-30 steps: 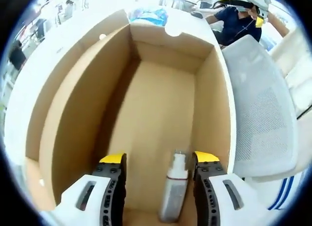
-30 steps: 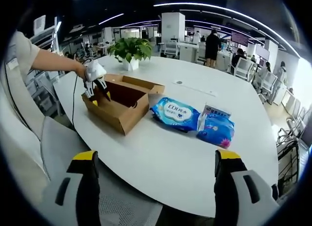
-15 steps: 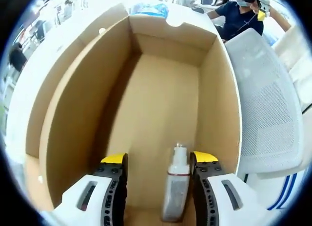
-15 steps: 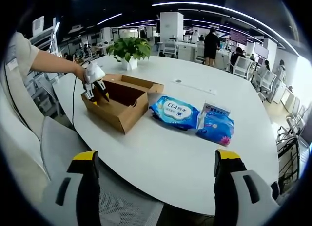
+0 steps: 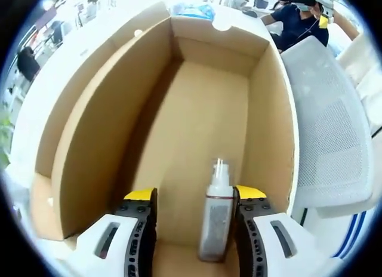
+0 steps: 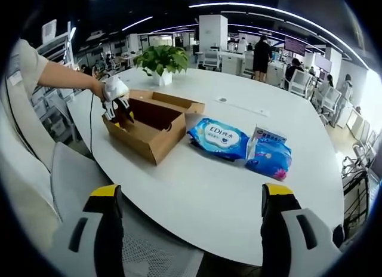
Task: Operate the shoe box by opening the lid, removing the specified soft item, and placing it in the target area until the item is outside and the box remains undamaged.
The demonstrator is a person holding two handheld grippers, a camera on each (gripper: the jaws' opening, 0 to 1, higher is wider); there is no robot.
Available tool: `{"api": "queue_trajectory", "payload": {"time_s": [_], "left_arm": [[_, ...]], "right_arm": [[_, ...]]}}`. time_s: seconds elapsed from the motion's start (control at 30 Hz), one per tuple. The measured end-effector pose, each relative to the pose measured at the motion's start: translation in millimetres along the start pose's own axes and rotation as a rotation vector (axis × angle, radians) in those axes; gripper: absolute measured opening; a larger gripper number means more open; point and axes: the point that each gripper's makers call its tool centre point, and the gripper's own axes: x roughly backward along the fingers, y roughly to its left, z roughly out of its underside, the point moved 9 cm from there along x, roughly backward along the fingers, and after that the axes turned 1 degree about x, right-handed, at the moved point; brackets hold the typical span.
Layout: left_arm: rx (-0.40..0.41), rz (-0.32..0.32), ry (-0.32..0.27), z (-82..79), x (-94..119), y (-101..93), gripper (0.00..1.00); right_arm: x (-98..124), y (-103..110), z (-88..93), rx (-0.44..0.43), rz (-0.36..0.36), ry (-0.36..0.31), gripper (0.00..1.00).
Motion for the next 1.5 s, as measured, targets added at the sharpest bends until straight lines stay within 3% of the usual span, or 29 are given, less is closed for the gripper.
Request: {"api": "queue_trajectory", "payload": {"time_s": [0.2,0.33,0.5,0.7,0.77,1.2,1.33,1.5], "left_arm": [[0.015,-0.001,-0.008,-0.3,0,-1.3,0.5],[0.039,-0.034,-0.017,-2.2,0,1.6,0.44],[0.072,-0.052,-0.021,-1.7,1,5.2,0.45],[0.097,-0.033,-0.017,-1.0,-1,-1.0,0.44],[0.134,-0.004,-0.055,-4.4,-3,-5.3,0.44],[0.083,-0.055,0.041,4.8,-6,-4.4,0.36],[0.136,-0.054,0.026,8.6,-6,-4.2,0.34],[0.147,-0.039,0.023,6.5,-9,-8.6,0.19]], "right_arm": [[-1,-1,0.4,0.0,-0.001,0.002,0.91],[-1,0,0.0,-0.003,-0.003,-0.003,0.91],[-2,1,0.6,-0.002,-0.005,0.002,0.9],[-1,0,1.1,-0.002,0.0,0.003,0.9],[-1,-1,1.7,-0.001,0.0,0.007,0.9],[-1,-1,0.9,0.012,-0.002,0.007,0.89],[-1,-2,1.2,0.009,0.002,0.005,0.88],[-2,-2,-0.1,0.008,-0.001,-0.002,0.87]]}}
